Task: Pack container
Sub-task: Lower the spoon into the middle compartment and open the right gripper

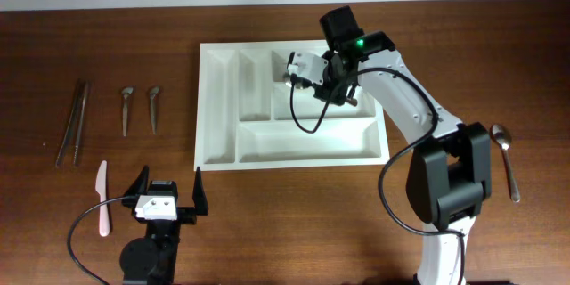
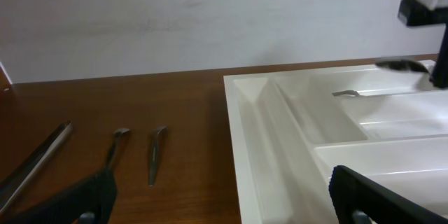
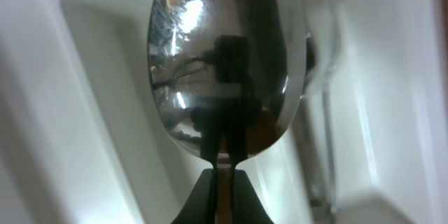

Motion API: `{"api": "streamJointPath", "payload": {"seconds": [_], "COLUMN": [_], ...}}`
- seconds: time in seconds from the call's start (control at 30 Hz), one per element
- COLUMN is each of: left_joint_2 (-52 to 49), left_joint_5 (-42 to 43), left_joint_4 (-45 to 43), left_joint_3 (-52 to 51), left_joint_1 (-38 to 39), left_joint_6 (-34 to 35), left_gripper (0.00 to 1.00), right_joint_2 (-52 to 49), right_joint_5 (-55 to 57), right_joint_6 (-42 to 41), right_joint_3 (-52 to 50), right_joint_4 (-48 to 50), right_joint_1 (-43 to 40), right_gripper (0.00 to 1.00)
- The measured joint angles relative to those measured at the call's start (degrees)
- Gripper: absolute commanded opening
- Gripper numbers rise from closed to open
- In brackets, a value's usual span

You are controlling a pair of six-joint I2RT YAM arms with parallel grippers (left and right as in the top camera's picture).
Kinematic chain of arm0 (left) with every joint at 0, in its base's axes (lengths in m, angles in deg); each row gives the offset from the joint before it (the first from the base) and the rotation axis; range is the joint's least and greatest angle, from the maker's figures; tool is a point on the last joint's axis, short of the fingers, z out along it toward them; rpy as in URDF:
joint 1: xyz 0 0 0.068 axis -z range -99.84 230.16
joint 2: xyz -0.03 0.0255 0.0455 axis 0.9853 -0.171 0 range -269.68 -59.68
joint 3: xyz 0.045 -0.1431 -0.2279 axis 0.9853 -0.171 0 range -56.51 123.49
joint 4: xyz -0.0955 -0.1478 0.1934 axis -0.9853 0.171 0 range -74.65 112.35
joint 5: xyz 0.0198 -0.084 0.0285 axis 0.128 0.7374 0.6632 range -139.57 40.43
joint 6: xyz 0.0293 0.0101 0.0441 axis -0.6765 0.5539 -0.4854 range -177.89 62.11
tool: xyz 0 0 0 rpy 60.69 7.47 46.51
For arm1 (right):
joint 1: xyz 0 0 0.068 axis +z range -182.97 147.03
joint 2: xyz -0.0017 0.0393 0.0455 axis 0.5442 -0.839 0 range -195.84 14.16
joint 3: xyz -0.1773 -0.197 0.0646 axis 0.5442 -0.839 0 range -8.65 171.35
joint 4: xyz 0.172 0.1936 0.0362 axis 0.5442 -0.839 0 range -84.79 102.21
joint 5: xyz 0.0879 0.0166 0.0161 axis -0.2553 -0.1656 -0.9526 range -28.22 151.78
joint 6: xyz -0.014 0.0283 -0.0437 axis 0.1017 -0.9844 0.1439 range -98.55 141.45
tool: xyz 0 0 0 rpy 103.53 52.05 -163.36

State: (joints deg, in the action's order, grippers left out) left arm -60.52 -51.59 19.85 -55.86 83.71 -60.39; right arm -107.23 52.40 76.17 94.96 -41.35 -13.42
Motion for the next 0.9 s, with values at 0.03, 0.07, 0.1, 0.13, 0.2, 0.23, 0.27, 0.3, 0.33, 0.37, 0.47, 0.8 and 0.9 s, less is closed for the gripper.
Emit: {"api": "streamJointPath", "payload": {"seconds": [0.03,0.07,0.1,0.13,0.2,0.23,0.27,0.3,0.33,0.37,0.47,0.8,0.9], "left_joint_2": [0.0,0.0,0.0,0.0,0.0,0.0,0.0,0.0,0.0,0.0,0.0,0.0,0.0], "left_joint_5": [0.0,0.0,0.0,0.0,0.0,0.0,0.0,0.0,0.0,0.0,0.0,0.0,0.0], "left_joint_4": [0.0,0.0,0.0,0.0,0.0,0.0,0.0,0.0,0.0,0.0,0.0,0.0,0.0], "left_joint_3": [0.0,0.0,0.0,0.0,0.0,0.0,0.0,0.0,0.0,0.0,0.0,0.0,0.0], "left_joint_1": [0.0,0.0,0.0,0.0,0.0,0.0,0.0,0.0,0.0,0.0,0.0,0.0,0.0], "left_joint_6": [0.0,0.0,0.0,0.0,0.0,0.0,0.0,0.0,0.0,0.0,0.0,0.0,0.0], "left_gripper": [0.99,0.99,0.99,0.99,0.99,0.99,0.99,0.99,0.99,0.99,0.99,0.99,0.99], "right_joint_2": [-0.4,-0.6,-0.8,-0.8,-0.8,-0.8,-0.8,-0.8,-0.8,-0.8,-0.8,-0.8,-0.8], "right_joint_5": [0.0,0.0,0.0,0.0,0.0,0.0,0.0,0.0,0.0,0.0,0.0,0.0,0.1], "right_joint_6": [0.8,1.2,2.2,2.8,4.0,4.4,4.9,5.3,5.7,6.2,7.2,11.5,11.1], "right_joint_3": [0.0,0.0,0.0,0.0,0.0,0.0,0.0,0.0,0.0,0.0,0.0,0.0,0.0], "right_joint_4": [-0.9,-1.6,-2.3,-2.4,-3.0,-3.2,-3.3,-3.3,-3.5,-3.7,-4.5,-4.9,-3.0], "right_joint_1": [0.0,0.0,0.0,0.0,0.0,0.0,0.0,0.0,0.0,0.0,0.0,-0.1,-0.3], "right_gripper": [0.05,0.05,0.05,0.05,0.05,0.05,0.09,0.11,0.13,0.15,0.19,0.42,0.59]}}
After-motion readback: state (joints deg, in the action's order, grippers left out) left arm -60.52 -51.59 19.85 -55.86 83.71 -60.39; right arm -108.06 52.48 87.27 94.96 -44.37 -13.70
